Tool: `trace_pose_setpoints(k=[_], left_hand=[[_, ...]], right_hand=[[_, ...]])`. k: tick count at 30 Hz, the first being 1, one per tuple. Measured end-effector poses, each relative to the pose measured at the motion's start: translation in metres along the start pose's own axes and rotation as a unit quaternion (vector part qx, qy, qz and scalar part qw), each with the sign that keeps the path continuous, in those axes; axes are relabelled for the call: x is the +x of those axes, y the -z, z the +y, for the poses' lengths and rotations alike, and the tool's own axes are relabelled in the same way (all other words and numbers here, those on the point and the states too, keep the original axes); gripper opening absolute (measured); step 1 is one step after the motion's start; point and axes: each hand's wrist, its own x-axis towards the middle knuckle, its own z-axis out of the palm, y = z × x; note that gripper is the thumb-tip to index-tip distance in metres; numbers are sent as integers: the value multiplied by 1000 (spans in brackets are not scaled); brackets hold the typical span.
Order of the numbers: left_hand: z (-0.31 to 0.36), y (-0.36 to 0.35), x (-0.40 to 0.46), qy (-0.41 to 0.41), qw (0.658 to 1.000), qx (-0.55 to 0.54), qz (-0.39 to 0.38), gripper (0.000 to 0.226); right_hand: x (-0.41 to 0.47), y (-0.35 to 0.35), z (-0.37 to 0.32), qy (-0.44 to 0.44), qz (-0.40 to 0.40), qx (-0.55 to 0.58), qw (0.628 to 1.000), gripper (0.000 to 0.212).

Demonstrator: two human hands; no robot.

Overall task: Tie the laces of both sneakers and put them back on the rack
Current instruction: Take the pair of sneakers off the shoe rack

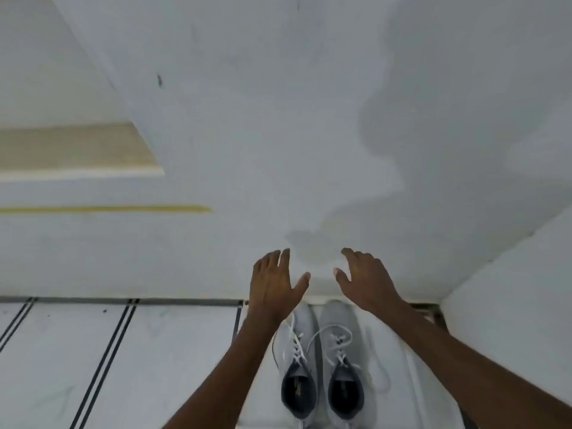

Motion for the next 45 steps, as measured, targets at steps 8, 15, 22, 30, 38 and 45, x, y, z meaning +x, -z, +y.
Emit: trace_pose_setpoints(k=[8, 15, 22, 30, 38, 45], left_hand=[[-67, -164, -93, 49, 986, -32, -157, 82], [-79, -197, -174, 115, 964, -106, -214, 67], [-80, -205, -170, 184, 950, -100, -234, 29], [-79, -174, -186, 198, 953, -142, -180, 10], [-61, -109, -240, 196, 958, -169, -121, 15], [-41, -88, -338, 209, 960, -166, -84, 16]], right_hand=[[-91, -177, 42, -97, -220, 32, 970, 64], [-160, -211, 50, -134, -131, 59, 980, 73], [-151, -223, 41, -272, -130, 79, 950, 31], [-168, -197, 35, -259, -119, 99, 953, 19], [-223, -140, 17, -233, -164, 173, 943, 13], [-317, -113, 11, -177, -170, 207, 947, 9]])
